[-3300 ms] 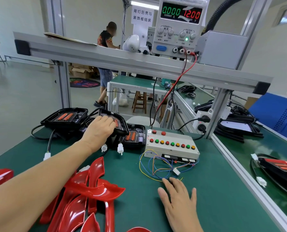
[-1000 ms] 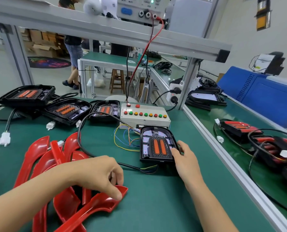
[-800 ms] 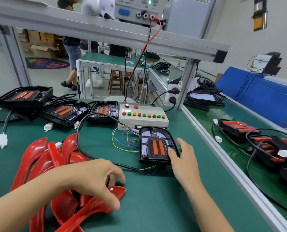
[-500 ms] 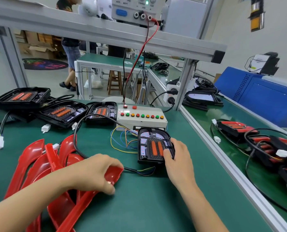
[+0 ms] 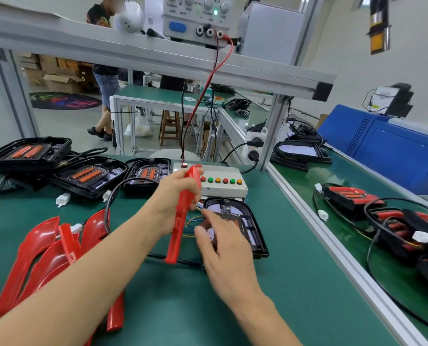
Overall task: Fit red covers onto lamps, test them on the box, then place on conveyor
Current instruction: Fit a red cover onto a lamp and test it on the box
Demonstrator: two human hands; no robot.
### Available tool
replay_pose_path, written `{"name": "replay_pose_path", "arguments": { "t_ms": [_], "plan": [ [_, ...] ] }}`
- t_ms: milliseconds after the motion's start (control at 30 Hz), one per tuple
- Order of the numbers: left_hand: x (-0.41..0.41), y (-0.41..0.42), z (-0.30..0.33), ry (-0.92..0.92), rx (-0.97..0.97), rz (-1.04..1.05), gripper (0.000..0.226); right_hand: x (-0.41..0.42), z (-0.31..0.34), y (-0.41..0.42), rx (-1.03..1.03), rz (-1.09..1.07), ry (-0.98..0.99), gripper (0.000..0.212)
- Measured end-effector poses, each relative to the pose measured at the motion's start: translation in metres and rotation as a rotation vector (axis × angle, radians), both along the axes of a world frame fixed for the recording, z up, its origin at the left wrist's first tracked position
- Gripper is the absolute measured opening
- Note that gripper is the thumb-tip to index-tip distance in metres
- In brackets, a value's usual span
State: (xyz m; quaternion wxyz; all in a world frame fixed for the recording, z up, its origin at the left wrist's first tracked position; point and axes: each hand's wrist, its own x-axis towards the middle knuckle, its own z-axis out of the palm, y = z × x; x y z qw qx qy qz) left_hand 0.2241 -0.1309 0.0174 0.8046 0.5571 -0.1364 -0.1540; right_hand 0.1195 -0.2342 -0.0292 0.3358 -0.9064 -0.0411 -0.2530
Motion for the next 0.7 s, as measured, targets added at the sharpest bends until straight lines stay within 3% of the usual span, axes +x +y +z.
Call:
{"name": "replay_pose_path", "arguments": {
  "t_ms": [200,333,400,533,700],
  "plan": [
    [0.003,-0.027,-0.003,0.210,-0.285,-0.005,0.039,0.008,0.002,-0.001,0.254,0.086,0.136,0.038],
    [0.002,-0.040,-0.005,0.205,-0.310,0.017,0.029,0.010,0.001,-0.011,0.389,0.106,0.177,0.039],
    [0.005,-0.045,-0.008,0.135,-0.162,0.088,0.015,0.009,0.003,-0.021,0.374,0.075,0.108,0.027],
    [0.024,-0.045,-0.025,-0.024,0.344,0.334,0.021,0.005,0.009,-0.054,0.270,-0.092,0.024,0.017],
    [0.034,-0.052,-0.039,-0.107,0.765,0.177,0.007,0.001,0.009,-0.080,0.008,-0.264,0.149,0.010]
  ]
}}
